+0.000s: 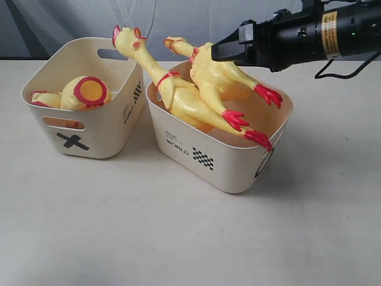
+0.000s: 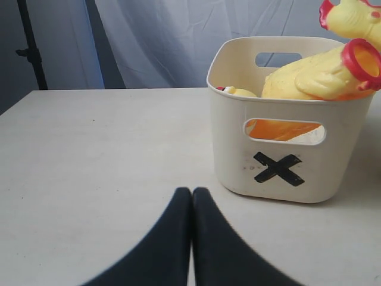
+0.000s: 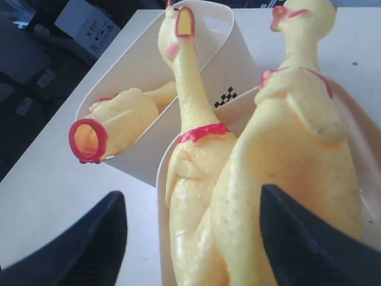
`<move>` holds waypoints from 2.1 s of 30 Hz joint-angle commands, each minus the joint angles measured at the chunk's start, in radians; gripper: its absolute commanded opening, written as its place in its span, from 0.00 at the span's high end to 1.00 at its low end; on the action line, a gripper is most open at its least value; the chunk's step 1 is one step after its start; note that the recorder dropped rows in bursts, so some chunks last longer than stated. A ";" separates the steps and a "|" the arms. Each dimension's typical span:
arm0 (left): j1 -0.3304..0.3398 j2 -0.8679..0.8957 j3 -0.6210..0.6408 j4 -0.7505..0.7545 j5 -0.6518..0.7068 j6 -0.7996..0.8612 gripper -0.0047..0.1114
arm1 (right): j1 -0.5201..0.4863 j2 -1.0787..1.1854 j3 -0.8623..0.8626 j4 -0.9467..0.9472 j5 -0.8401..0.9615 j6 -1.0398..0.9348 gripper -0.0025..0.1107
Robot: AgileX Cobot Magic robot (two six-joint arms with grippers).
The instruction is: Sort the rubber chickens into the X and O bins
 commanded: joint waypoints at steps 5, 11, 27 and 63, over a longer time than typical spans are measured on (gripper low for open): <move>-0.005 -0.005 -0.002 -0.007 -0.009 -0.003 0.96 | -0.185 -0.033 0.034 0.002 -0.080 -0.018 0.44; -0.005 -0.005 -0.002 -0.007 -0.009 -0.003 0.96 | -0.326 -0.033 0.095 0.002 -0.143 -0.112 0.44; -0.005 -0.005 -0.002 -0.007 -0.009 -0.003 0.96 | -0.373 -0.264 0.095 0.002 -0.267 -0.363 0.99; -0.005 -0.005 -0.002 -0.007 -0.009 -0.003 0.96 | -0.370 -0.650 0.417 0.002 -0.114 -0.333 0.99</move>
